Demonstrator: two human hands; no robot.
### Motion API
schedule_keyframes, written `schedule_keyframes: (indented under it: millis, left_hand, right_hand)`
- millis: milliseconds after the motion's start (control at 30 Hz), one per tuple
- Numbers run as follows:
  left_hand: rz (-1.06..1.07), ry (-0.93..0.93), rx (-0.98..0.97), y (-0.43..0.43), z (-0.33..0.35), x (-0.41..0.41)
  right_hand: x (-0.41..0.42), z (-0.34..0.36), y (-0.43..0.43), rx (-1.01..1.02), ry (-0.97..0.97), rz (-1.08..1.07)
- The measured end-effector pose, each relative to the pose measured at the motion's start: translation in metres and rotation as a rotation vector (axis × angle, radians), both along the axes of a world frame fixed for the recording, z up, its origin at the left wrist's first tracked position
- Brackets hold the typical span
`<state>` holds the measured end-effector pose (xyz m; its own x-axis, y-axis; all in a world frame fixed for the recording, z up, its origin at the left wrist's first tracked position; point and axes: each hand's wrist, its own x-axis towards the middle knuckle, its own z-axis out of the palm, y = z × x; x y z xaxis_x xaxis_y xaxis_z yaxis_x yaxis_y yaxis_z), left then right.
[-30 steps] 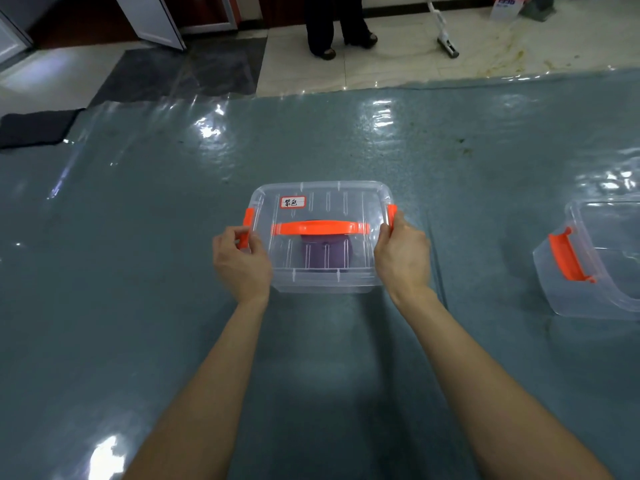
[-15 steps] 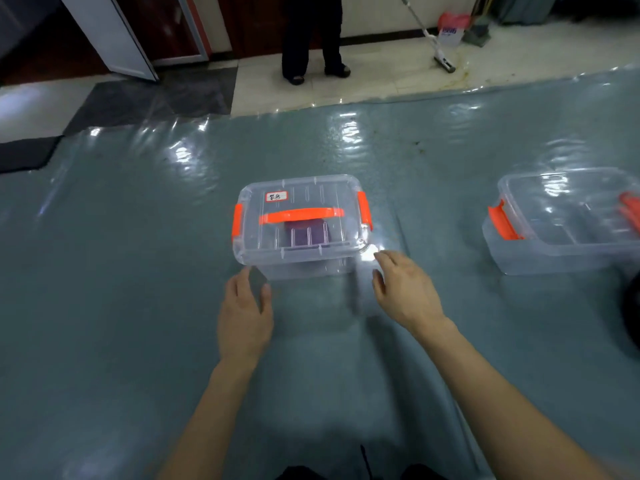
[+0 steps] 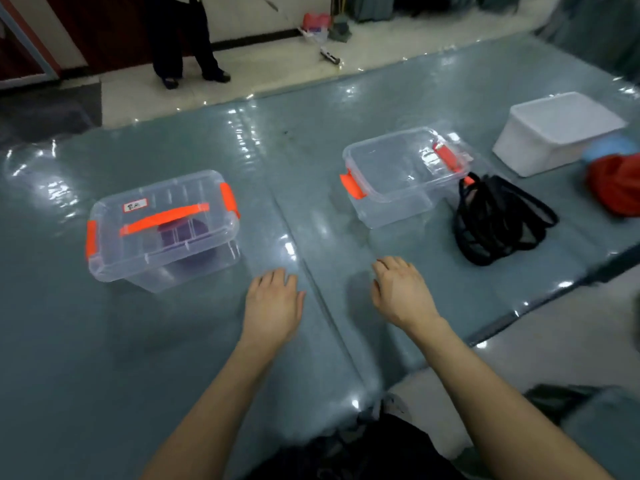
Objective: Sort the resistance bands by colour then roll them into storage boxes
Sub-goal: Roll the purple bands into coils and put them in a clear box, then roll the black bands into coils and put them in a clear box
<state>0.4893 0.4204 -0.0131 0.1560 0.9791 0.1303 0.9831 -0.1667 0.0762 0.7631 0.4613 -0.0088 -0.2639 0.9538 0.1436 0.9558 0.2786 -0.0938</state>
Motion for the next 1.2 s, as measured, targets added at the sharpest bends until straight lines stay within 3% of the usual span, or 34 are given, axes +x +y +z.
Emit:
schedule_keyframes:
  millis: [267,467,667,1033,1200]
  left_hand:
    - [-0.035,-0.089,0.178,0.11,-0.008,0.172]
    - [0.117,-0.08,0.134,0.172,-0.008,0.28]
    - [0.281,-0.014,0.031,0.195,-0.03,0.287]
    - [0.265,-0.089,-0.029,0.203,-0.035,0.283]
    - [0.24,-0.077,-0.092,0.207,-0.031,0.279]
  right_hand:
    - [0.165,-0.012,0.103,0.06,0.035,-0.112]
    - [0.261,-0.012,0.168,0.019,0.089,-0.185]
    - [0.295,-0.037,0.209,-0.231,0.146,-0.397]
    - [0.31,0.004,0.192,-0.057,0.536,-0.383]
    - [0.308,0.057,0.186,-0.031,0.702,-0.202]
